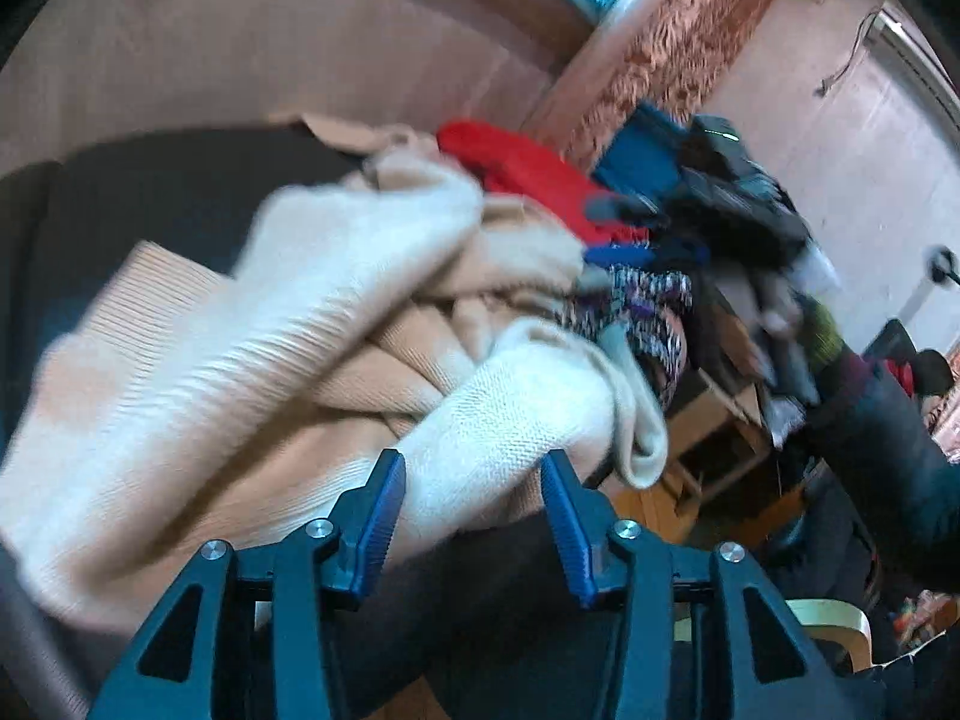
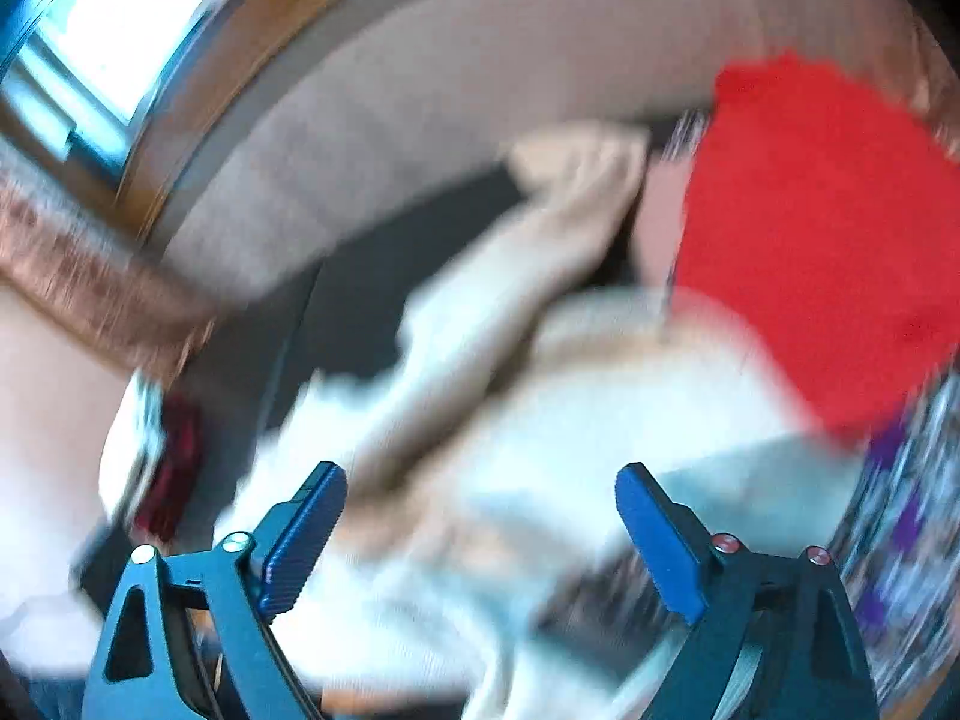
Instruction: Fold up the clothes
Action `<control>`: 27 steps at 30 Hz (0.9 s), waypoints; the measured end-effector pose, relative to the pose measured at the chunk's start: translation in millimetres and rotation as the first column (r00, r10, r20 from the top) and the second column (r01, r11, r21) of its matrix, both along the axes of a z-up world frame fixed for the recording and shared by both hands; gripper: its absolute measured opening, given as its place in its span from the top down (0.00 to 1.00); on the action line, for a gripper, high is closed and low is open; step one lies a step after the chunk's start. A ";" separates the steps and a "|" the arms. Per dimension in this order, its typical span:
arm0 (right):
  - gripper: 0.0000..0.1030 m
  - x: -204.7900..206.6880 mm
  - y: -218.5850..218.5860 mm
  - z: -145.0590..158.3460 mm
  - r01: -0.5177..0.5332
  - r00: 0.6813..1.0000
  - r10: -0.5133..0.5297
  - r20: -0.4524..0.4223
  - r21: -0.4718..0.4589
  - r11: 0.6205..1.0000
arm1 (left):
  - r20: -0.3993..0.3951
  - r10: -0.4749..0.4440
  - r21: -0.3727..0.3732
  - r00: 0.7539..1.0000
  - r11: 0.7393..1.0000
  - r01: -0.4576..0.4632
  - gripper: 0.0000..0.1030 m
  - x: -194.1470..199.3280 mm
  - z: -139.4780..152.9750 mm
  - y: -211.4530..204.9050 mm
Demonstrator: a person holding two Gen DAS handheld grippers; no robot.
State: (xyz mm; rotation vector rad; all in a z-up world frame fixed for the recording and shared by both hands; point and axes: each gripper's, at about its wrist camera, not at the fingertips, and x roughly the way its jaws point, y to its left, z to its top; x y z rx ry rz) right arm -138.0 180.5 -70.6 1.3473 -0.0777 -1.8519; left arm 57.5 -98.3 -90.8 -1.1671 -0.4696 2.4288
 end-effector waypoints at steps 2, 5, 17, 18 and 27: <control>0.05 22.5 4.0 -24.6 -0.015 0.997 0.014 0.075 0.007 1.000 | 0.031 -0.014 -0.017 0.999 1.000 0.014 0.50 -13.3 -10.6 8.4; 0.03 56.2 10.1 -61.5 -0.038 0.982 0.035 0.188 0.016 0.999 | 0.099 -0.062 -0.017 0.993 0.998 0.064 0.51 -19.7 -24.5 18.1; 0.01 188.0 -66.2 -31.8 -0.489 0.823 0.503 0.265 -0.123 0.864 | 0.160 0.212 -0.334 0.964 0.931 -0.149 0.95 81.9 -22.3 -118.3; 0.01 187.1 -70.0 -23.2 -0.501 0.825 0.515 0.234 -0.118 0.857 | 0.152 0.275 -0.336 0.949 0.918 -0.212 0.95 95.9 -19.9 -136.4; 0.01 115.9 -126.9 42.0 -0.424 0.871 0.435 -0.230 0.097 0.901 | 0.173 0.576 0.222 0.799 0.767 -0.601 0.73 164.7 -19.3 -216.2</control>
